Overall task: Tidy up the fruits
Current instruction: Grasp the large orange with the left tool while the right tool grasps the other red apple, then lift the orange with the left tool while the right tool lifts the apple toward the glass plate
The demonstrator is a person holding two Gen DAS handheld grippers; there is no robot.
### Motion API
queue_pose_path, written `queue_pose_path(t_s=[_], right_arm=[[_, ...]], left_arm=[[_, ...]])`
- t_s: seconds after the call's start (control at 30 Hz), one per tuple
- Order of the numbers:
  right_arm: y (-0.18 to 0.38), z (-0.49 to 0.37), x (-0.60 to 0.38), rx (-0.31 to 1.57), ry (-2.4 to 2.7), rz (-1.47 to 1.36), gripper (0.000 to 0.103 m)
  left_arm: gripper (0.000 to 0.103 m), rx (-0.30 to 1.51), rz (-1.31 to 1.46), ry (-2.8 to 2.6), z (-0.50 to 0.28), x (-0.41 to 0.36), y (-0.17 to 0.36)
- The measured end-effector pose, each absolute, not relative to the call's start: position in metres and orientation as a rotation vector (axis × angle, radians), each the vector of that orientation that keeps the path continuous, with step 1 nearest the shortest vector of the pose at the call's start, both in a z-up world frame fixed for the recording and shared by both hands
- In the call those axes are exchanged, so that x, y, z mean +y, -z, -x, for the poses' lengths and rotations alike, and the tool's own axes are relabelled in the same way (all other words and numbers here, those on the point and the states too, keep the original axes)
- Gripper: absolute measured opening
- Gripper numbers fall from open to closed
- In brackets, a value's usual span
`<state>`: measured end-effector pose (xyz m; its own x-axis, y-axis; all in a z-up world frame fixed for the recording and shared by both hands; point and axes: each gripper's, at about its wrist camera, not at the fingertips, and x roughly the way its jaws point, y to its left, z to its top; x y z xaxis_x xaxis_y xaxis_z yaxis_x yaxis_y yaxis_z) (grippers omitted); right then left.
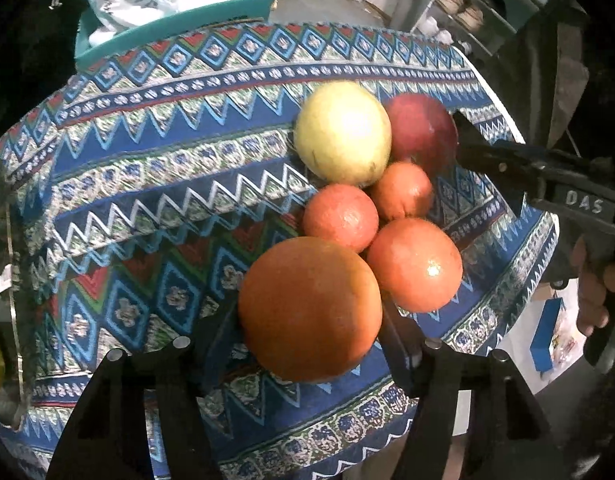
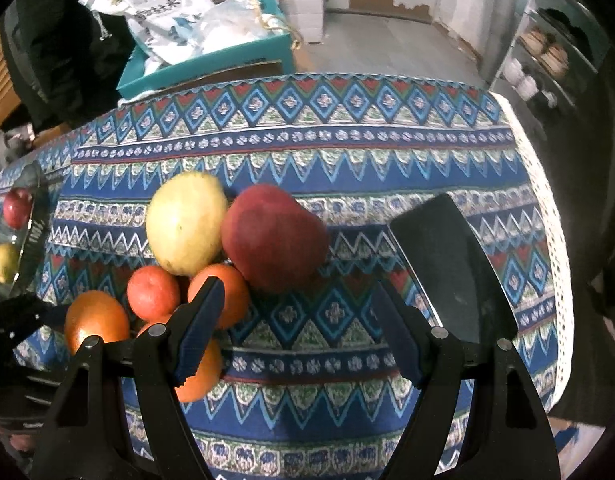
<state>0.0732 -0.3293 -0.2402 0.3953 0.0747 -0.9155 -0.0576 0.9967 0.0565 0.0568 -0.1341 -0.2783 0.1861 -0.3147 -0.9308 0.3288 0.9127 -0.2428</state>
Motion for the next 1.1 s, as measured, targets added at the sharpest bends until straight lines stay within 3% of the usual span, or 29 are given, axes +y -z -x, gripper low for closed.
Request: queue_pose_path(t_s=[0.73,1.1], right_arm=[[0.272,-0.123,-0.305,1.245,-0.189,0.106,0.077],[0.293,-0.133,-0.311,1.274,-0.227,-0.005,0.076]], left_arm=[[0.067,1.236,0.092,0.329,-0.113,-0.107,0.271],[0.067,1.249,0.099,0.34,-0.121,-0.115,0.279]])
